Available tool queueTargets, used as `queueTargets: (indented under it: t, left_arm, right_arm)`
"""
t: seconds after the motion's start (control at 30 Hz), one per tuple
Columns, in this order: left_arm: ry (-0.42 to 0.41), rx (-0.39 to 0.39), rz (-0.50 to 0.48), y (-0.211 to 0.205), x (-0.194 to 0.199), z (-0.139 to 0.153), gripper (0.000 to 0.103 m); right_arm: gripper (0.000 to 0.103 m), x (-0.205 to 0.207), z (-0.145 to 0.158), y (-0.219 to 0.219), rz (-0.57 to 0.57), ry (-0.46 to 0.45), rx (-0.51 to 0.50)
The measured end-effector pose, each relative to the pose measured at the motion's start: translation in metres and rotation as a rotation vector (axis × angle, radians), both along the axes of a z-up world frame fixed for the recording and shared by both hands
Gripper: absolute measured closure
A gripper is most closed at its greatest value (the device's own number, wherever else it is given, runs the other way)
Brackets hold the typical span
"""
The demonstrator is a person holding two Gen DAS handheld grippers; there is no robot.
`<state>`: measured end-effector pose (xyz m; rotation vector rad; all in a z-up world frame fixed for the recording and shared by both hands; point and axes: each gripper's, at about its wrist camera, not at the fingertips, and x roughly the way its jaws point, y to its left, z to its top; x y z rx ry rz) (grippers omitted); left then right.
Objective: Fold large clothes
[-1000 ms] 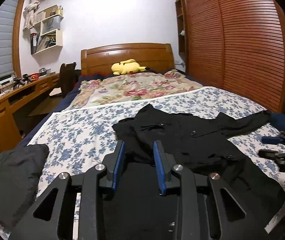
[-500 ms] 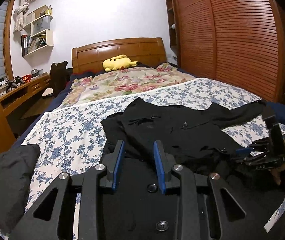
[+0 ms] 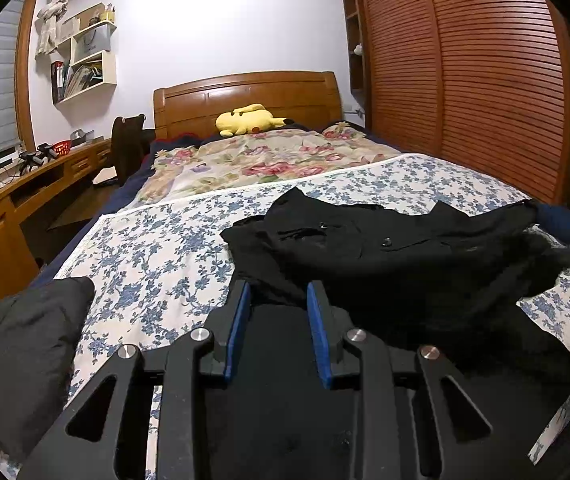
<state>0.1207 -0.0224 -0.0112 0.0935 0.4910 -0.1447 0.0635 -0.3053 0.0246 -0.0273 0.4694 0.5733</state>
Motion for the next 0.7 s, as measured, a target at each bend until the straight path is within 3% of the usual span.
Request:
queueTargets:
  t: [0.13, 0.33, 0.5, 0.7]
  left_arm:
    - [0.005, -0.001, 0.004, 0.003, -0.001, -0.002, 0.073]
    - [0.017, 0.007, -0.007, 0.001, 0.001, -0.004, 0.073]
    - [0.022, -0.011, -0.019, -0.001, 0.002, -0.004, 0.073]
    - [0.031, -0.018, -0.036, -0.008, 0.006, -0.006, 0.073]
  right_arm:
    - [0.098, -0.019, 0.013, -0.02, -0.112, 0.004, 0.022]
    - [0.098, 0.0, -0.022, -0.029, -0.257, 0.142, -0.055]
    - [0.091, 0.026, -0.034, -0.016, -0.318, 0.143, -0.149]
    - [0.069, 0.043, -0.044, -0.008, -0.329, 0.144, -0.188]
